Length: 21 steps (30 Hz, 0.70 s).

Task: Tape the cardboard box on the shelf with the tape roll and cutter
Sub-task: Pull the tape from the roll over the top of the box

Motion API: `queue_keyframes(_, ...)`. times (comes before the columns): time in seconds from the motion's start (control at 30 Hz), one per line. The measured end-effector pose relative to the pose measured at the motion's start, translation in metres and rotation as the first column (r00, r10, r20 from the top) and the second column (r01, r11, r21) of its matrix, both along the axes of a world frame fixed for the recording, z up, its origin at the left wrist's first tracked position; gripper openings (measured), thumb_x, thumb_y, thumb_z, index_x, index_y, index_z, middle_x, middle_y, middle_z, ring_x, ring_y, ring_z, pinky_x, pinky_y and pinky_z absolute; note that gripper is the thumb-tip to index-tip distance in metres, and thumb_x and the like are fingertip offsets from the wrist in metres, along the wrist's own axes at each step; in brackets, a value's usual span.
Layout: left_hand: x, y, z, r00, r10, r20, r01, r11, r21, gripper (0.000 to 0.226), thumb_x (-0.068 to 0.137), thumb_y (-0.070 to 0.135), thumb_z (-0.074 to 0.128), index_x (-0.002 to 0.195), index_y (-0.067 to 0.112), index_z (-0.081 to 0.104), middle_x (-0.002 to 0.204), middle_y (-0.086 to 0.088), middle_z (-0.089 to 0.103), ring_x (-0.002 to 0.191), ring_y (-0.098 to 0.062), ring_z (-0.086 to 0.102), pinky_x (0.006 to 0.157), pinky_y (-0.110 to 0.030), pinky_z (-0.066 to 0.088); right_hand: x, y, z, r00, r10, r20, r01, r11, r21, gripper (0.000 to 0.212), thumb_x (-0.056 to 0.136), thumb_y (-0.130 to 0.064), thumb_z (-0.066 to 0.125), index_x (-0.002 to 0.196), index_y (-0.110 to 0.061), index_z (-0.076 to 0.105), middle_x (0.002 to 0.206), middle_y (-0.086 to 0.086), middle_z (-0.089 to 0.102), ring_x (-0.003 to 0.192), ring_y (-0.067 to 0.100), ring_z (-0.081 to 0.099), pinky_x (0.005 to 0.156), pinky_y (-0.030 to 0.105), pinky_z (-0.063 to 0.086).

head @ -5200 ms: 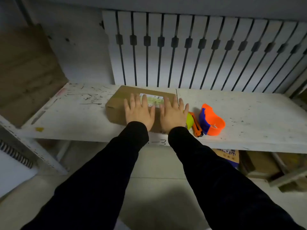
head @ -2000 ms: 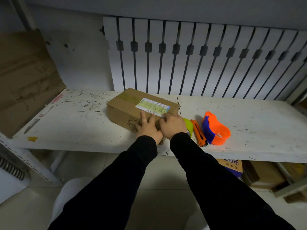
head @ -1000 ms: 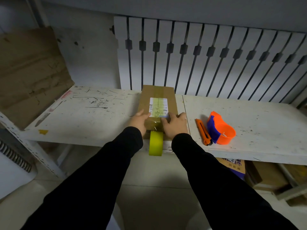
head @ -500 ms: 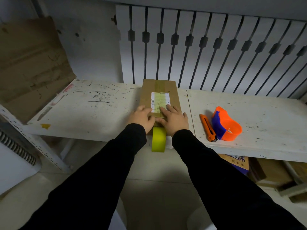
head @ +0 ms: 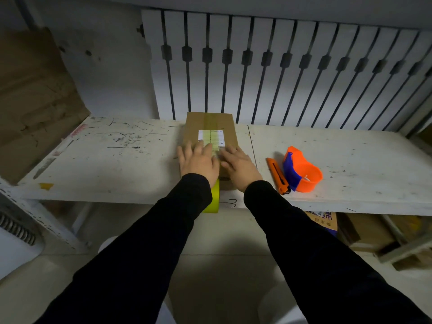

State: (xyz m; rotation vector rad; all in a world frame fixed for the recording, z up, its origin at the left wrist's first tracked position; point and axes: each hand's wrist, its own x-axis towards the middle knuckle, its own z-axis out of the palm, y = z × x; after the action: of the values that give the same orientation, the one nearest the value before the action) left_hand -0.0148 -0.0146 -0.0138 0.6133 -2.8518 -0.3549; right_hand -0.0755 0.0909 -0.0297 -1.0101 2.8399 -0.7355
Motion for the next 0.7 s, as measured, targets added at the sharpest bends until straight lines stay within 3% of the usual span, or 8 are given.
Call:
queue_keyframes(0.1, -0.008, 0.023, 0.009, 0.996, -0.083, -0.033, 0.083, 0.996, 0.017, 0.048, 0.095, 0.031, 0.034, 0.142, 0.021, 0.036, 0.155, -0.002, 0.029, 0.146, -0.027, 0.011, 0.12, -0.048, 0.002, -0.001, 0.02, 0.001, 0.976, -0.211, -0.046, 0.208, 0.976, -0.058, 0.043, 0.099, -0.017, 0.036, 0.142, -0.016, 0.035, 0.154, 0.011, 0.028, 0.142, 0.029, 0.026, 0.116, 0.04, 0.024)
queue_keyframes(0.2, -0.017, 0.047, 0.014, 0.982, -0.186, -0.032, 0.186, 0.982, 0.011, 0.048, 0.094, 0.027, 0.037, 0.142, 0.021, 0.036, 0.154, -0.001, 0.031, 0.147, -0.026, 0.012, 0.12, -0.046, 0.001, -0.008, 0.037, -0.006, 0.932, -0.36, -0.031, 0.362, 0.93, 0.061, 0.044, 0.097, -0.017, 0.039, 0.141, -0.013, 0.035, 0.152, 0.014, 0.03, 0.138, 0.03, 0.033, 0.111, 0.041, 0.033)
queue_keyframes(0.33, -0.023, 0.078, 0.01, 0.94, -0.34, -0.034, 0.341, 0.94, 0.026, 0.045, 0.094, 0.021, 0.039, 0.139, 0.017, 0.04, 0.15, -0.002, 0.036, 0.143, -0.021, 0.021, 0.119, -0.038, 0.014, -0.018, 0.055, -0.026, 0.894, -0.447, -0.022, 0.439, 0.866, 0.24, 0.041, 0.093, -0.021, 0.043, 0.133, -0.012, 0.043, 0.153, 0.016, 0.024, 0.138, 0.033, 0.029, 0.111, 0.043, 0.031)
queue_keyframes(0.47, -0.032, 0.096, -0.003, 0.897, -0.433, 0.084, 0.439, 0.895, -0.079, 0.044, 0.094, 0.016, 0.037, 0.138, 0.018, 0.042, 0.15, -0.001, 0.036, 0.142, -0.02, 0.024, 0.121, -0.037, 0.011, -0.025, 0.066, -0.039, 0.867, -0.498, 0.016, 0.469, 0.827, 0.311, 0.044, 0.093, -0.018, 0.044, 0.135, -0.008, 0.039, 0.148, 0.021, 0.028, 0.136, 0.035, 0.03, 0.11, 0.043, 0.032)
queue_keyframes(0.7, -0.044, 0.102, -0.034, 0.844, -0.387, 0.37, 0.5, 0.818, -0.285, 0.041, 0.092, 0.026, 0.041, 0.132, 0.016, 0.049, 0.145, -0.005, 0.042, 0.142, -0.025, 0.023, 0.118, -0.049, -0.01, -0.034, 0.072, -0.05, 0.829, -0.557, 0.054, 0.509, 0.79, 0.342, 0.049, 0.092, -0.022, 0.044, 0.137, -0.006, 0.034, 0.147, 0.021, 0.029, 0.133, 0.035, 0.035, 0.108, 0.043, 0.034)
